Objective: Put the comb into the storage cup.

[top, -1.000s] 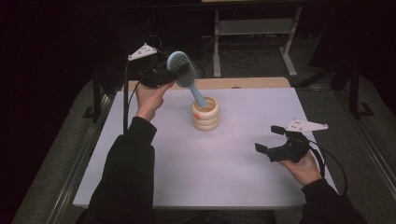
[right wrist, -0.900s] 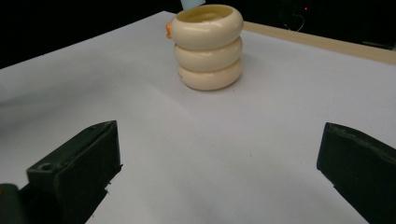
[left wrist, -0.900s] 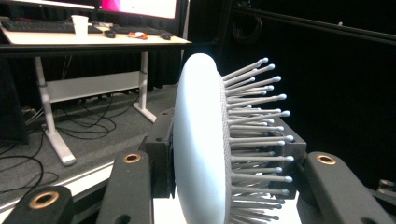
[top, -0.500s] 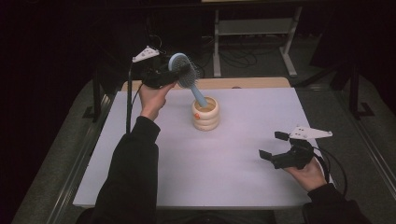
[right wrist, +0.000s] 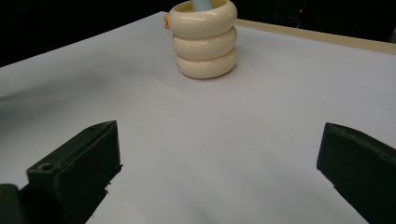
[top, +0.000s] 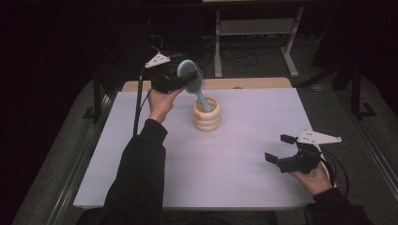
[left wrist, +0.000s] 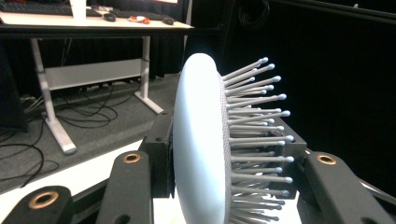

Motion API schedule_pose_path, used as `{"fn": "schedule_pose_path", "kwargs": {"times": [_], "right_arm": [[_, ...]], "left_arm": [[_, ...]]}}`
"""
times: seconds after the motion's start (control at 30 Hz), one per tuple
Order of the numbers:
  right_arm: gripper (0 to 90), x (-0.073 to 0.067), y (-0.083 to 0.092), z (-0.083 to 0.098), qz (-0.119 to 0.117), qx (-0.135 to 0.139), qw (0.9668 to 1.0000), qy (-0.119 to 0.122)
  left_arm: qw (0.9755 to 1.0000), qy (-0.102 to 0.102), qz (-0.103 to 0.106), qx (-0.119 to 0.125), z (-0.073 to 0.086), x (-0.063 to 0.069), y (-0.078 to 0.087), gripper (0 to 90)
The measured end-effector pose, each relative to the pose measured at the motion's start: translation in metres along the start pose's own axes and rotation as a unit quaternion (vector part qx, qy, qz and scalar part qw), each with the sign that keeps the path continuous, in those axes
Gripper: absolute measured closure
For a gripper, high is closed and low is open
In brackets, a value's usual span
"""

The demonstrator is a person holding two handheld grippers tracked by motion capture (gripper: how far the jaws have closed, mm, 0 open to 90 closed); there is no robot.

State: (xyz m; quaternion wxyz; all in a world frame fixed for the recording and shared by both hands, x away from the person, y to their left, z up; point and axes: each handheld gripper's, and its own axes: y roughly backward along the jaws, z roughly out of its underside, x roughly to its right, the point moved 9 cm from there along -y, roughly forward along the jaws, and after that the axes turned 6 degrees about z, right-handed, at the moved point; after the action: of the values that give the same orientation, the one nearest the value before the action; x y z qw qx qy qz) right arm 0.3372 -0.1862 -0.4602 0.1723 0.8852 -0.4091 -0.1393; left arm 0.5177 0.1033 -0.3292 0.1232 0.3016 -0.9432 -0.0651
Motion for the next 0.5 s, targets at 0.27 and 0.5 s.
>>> {"fn": "schedule_pose_path", "kwargs": {"times": [0.27,0.5], "right_arm": [[0.0,-0.001,-0.002,0.003,-0.002,-0.008,1.0,0.002],[0.0,-0.002,-0.002,0.003,-0.005,-0.01,0.9999,0.002]], "left_arm": [[0.9999,-0.006,0.003,-0.013,0.009,0.003,-0.006,53.4],[0.9998,-0.005,0.006,-0.019,0.013,0.003,-0.012,53.3]]}}
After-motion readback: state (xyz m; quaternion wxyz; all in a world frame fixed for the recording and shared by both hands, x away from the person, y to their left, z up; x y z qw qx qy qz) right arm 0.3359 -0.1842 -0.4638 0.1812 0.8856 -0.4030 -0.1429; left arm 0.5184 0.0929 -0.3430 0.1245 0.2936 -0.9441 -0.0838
